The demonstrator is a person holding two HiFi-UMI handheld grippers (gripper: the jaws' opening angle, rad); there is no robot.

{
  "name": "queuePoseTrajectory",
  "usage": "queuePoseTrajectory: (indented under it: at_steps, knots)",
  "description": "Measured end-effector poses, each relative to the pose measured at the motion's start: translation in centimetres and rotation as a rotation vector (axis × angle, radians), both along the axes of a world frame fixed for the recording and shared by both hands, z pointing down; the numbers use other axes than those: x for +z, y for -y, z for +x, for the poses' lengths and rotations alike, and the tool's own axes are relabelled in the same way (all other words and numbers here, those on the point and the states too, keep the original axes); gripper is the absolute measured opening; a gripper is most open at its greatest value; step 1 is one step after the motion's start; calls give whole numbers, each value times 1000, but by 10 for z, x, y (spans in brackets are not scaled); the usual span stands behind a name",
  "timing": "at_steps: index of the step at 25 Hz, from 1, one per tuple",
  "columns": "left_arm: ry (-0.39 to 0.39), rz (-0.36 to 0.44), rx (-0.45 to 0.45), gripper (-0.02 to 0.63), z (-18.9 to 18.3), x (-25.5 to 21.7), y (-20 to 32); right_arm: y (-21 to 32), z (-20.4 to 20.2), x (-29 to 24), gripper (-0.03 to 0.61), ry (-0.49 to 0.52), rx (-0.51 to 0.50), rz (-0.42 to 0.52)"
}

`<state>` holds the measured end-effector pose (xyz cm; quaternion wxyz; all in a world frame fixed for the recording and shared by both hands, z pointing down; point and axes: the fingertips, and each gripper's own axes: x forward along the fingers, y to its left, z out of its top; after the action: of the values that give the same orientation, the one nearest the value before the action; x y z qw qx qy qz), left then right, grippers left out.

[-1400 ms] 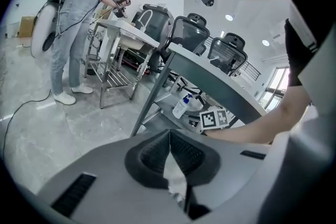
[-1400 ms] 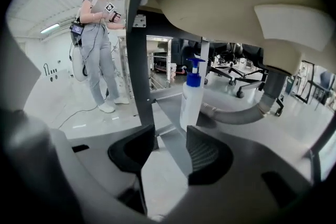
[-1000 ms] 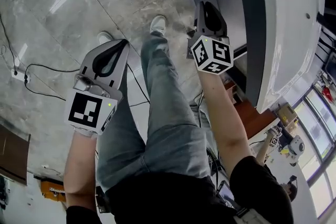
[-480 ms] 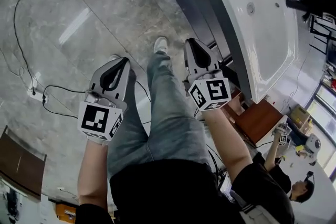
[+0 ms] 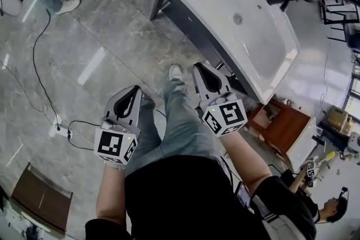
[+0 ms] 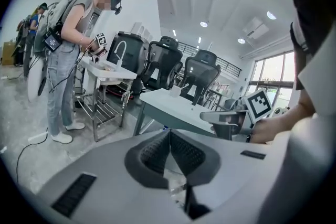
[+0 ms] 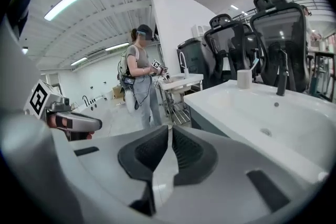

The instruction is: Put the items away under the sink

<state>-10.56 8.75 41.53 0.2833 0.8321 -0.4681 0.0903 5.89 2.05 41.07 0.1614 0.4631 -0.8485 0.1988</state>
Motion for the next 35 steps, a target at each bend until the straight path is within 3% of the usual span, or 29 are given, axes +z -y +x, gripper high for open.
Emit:
queuePoseTrajectory:
  at_steps: [12,19,35]
  knots:
    - [-11,123,12,23,25,-109,24,-2,30,-117,48,13,-50,111]
    - [-39,198,43,23,48,-161,55,9,52,-177,47,24,-31,184]
    - [-26,319,114,23,96,-237,90,23,86,-238,48,68,-36,311]
